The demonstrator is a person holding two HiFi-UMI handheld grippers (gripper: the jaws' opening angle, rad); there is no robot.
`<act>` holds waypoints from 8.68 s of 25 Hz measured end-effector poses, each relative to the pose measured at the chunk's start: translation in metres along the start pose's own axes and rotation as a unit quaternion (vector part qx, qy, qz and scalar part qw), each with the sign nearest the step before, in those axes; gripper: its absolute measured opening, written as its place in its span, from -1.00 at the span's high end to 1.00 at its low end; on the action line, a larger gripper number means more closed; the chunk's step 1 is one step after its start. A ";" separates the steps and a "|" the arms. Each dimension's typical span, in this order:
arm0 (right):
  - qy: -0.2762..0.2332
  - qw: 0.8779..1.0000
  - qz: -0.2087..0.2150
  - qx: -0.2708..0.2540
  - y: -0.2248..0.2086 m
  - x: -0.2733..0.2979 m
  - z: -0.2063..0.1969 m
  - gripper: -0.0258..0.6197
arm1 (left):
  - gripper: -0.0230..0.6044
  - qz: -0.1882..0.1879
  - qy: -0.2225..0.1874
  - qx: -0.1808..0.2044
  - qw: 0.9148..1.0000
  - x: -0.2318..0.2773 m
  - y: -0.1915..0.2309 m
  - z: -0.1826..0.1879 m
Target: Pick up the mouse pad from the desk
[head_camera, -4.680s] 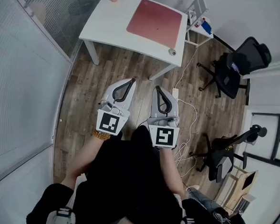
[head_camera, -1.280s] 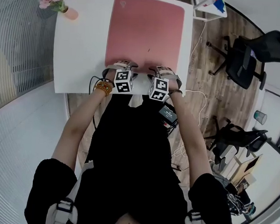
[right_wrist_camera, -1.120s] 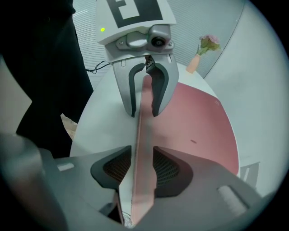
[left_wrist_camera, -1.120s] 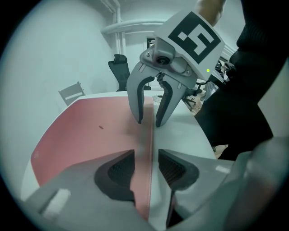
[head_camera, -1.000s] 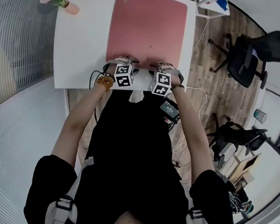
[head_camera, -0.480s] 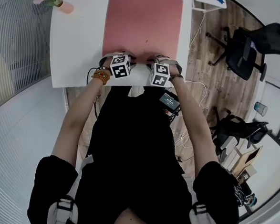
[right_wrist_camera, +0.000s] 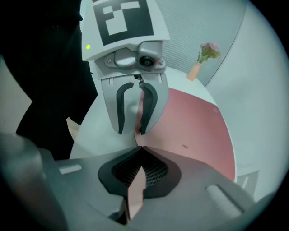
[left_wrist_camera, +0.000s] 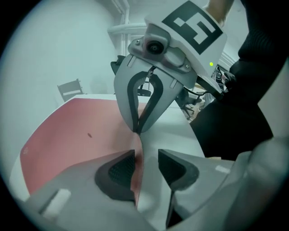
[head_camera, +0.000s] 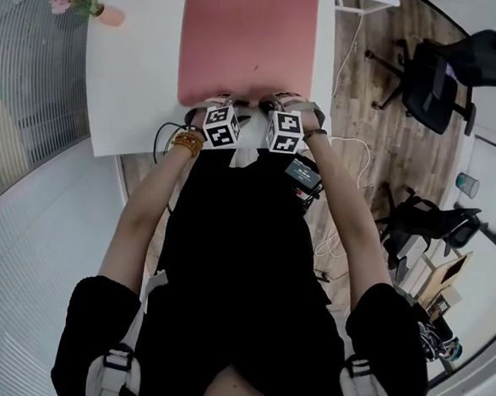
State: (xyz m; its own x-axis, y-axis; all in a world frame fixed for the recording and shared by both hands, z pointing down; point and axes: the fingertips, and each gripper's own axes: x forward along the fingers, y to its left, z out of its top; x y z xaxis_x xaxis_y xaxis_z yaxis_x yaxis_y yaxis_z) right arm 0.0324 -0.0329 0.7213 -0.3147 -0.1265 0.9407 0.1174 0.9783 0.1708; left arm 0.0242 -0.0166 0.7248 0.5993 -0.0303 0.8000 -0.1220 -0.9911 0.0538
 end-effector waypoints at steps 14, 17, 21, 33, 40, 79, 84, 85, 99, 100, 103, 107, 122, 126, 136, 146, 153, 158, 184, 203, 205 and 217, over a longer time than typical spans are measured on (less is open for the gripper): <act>-0.034 0.998 0.020 0.042 -0.003 0.005 0.007 0.40 | 0.63 0.055 -0.001 -0.014 0.998 -0.002 0.016 -0.003; -0.036 0.999 0.021 0.029 0.001 0.012 0.015 0.36 | 0.56 0.056 -0.002 -0.012 0.998 -0.004 0.017 -0.002; -0.043 0.998 0.022 0.034 0.001 0.016 0.023 0.36 | 0.55 0.075 -0.006 -0.004 0.997 -0.011 0.023 0.000; -0.045 0.998 0.041 0.025 0.004 0.025 0.022 0.39 | 0.49 0.051 0.001 0.022 0.998 -0.029 0.034 -0.004; -0.042 0.999 0.020 0.019 0.002 0.018 0.026 0.51 | 0.42 0.028 0.015 0.043 0.999 -0.014 0.010 0.001; -0.069 0.991 0.001 0.115 -0.038 0.006 0.015 0.78 | 0.70 0.140 0.024 -0.001 0.990 -0.025 0.055 -0.007; 0.001 0.999 -0.022 0.048 -0.035 0.018 -0.009 0.57 | 0.86 0.115 0.014 -0.014 0.993 -0.024 0.051 -0.009; 0.004 0.998 -0.019 0.064 -0.035 0.020 -0.011 0.67 | 0.86 0.109 0.016 -0.016 0.994 -0.023 0.051 -0.011; 0.011 0.986 0.021 0.164 -0.028 0.012 -0.016 0.79 | 0.87 0.062 0.036 -0.111 0.991 -0.018 0.041 -0.007; 0.008 0.985 0.023 0.169 -0.026 0.011 -0.016 0.79 | 0.87 0.065 0.037 -0.115 0.991 -0.018 0.040 -0.007; 0.002 0.982 0.036 0.183 -0.019 0.008 -0.017 0.79 | 0.87 0.075 0.042 -0.130 0.988 -0.018 0.033 -0.004; -0.003 0.980 0.046 0.193 -0.012 0.001 -0.019 0.79 | 0.87 0.077 0.050 -0.146 0.985 -0.017 0.023 0.000; -0.018 0.977 0.058 0.203 0.025 -0.007 -0.022 0.78 | 0.87 0.076 0.062 -0.195 0.976 -0.013 -0.016 0.006; -0.017 0.981 0.099 0.167 0.039 -0.015 -0.031 0.79 | 0.87 0.039 0.075 -0.203 0.976 -0.008 -0.030 0.016; -0.037 0.977 0.138 0.159 0.068 -0.022 -0.030 0.79 | 0.86 0.027 0.065 -0.209 0.975 -0.009 -0.061 0.018; -0.110 0.974 0.141 0.138 0.058 -0.080 -0.005 0.79 | 0.87 0.060 0.041 -0.169 0.983 -0.059 -0.062 0.048; -0.126 0.974 0.131 0.136 0.055 -0.104 0.002 0.79 | 0.87 0.061 0.025 -0.186 0.980 -0.080 -0.063 0.063; -0.151 0.966 0.146 0.150 0.056 -0.122 0.008 0.79 | 0.87 0.064 -0.009 -0.224 0.972 -0.097 -0.065 0.074; -0.292 0.929 0.110 0.198 0.035 -0.247 0.056 0.79 | 0.86 0.128 -0.128 -0.268 0.946 -0.213 -0.073 0.154; -0.409 0.877 -0.003 0.250 -0.045 -0.352 0.095 0.79 | 0.86 0.250 -0.273 -0.230 0.900 -0.320 -0.014 0.231; -0.422 0.869 -0.031 0.256 -0.057 -0.365 0.096 0.79 | 0.86 0.267 -0.279 -0.219 0.896 -0.329 -0.007 0.241; -0.437 0.843 -0.204 0.240 -0.102 -0.420 0.093 0.79 | 0.86 0.387 -0.309 -0.125 0.860 -0.373 0.011 0.284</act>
State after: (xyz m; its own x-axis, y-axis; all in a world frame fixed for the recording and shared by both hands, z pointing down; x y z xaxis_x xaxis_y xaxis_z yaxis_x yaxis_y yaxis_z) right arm 0.0648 -0.0646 0.2814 -0.8347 -0.5040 0.2221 -0.4969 0.8630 0.0911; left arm 0.0239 -0.0531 0.2578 0.5578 -0.8084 0.1880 -0.7937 -0.5858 -0.1640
